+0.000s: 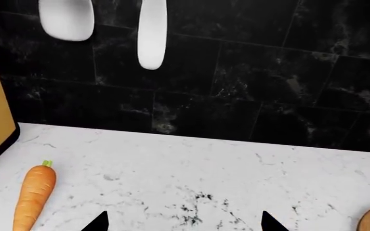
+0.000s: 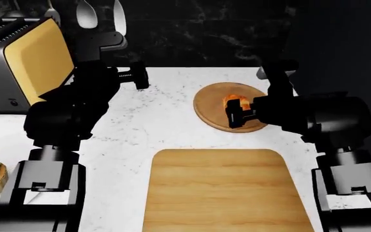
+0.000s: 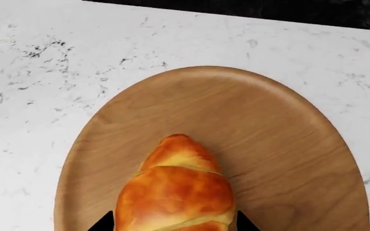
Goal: From the different types of pastries on the counter, select a croissant and place it on the cutting board. Then retrieve a jar of jam from the cabinet and place it alongside the croissant on the cutting board.
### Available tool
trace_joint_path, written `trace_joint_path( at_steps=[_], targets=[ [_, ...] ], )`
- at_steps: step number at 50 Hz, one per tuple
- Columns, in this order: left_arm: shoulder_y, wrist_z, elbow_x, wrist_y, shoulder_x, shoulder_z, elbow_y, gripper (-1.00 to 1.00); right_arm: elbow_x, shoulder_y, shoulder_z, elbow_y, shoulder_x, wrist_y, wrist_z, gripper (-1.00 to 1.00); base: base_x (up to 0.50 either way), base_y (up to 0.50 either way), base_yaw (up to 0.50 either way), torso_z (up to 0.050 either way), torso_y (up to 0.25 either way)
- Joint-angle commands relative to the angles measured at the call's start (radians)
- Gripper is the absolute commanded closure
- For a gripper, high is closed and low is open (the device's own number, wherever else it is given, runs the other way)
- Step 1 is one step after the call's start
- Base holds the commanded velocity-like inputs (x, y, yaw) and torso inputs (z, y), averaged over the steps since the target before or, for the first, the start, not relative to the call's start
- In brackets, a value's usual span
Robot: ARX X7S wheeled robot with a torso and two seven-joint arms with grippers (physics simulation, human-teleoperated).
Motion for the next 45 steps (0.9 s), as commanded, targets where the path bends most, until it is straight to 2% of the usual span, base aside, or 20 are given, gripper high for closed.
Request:
trace_joint_path(
  at_steps=[1,7,8,11,13,18,22,26,35,45],
  targets=[
    [0.009,-0.008,-0.01,-0.016,-0.003,0.006,0.029,-1.0,0.048,0.008,0.072,-0.291,0.052,0.189,0.033,1.0,0.0,0.0,0.0,0.0,0.0],
    [0.019,-0.008,-0.024,-0.027,-0.009,0.001,0.049,-1.0,0.098,-0.027,0.127,-0.582,0.089,0.407,0.081,1.0,0.0,0.0,0.0,0.0,0.0],
    [0.023,-0.007,-0.028,-0.031,-0.01,-0.001,0.057,-1.0,0.159,-0.038,0.136,-0.636,0.107,0.444,0.128,1.0,0.0,0.0,0.0,0.0,0.0],
    [0.034,-0.008,-0.037,-0.045,-0.012,-0.002,0.079,-1.0,0.609,-0.045,0.129,-0.693,0.225,0.444,0.529,1.0,0.0,0.0,0.0,0.0,0.0],
    [0.04,-0.01,-0.042,-0.056,-0.013,-0.001,0.099,-1.0,0.909,-0.071,0.132,-0.748,0.28,0.442,0.734,1.0,0.0,0.0,0.0,0.0,0.0],
    [0.045,-0.01,-0.041,-0.053,-0.013,0.007,0.099,-1.0,1.321,-0.167,0.17,-0.851,0.347,0.425,1.046,1.0,0.0,0.0,0.0,0.0,0.0],
    [0.048,-0.01,-0.041,-0.046,-0.011,0.012,0.092,-1.0,1.523,-0.24,0.16,-0.943,0.398,0.369,1.209,1.0,0.0,0.0,0.0,0.0,0.0],
    [0.05,-0.009,-0.044,-0.043,-0.012,0.014,0.089,-1.0,1.66,-0.326,0.161,-1.044,0.463,0.297,1.318,1.0,0.0,0.0,0.0,0.0,0.0],
    [0.049,-0.007,-0.047,-0.03,-0.013,0.017,0.07,-1.0,1.838,-0.542,0.222,-1.275,0.588,0.169,1.445,1.0,-0.01,-0.01,-0.01,-0.002,0.0],
    [0.057,-0.008,-0.051,-0.022,-0.013,0.024,0.062,-1.0,1.941,-0.565,0.117,-1.438,0.575,0.098,1.534,1.0,-0.01,-0.03,-0.04,-0.008,0.0]
  ],
)
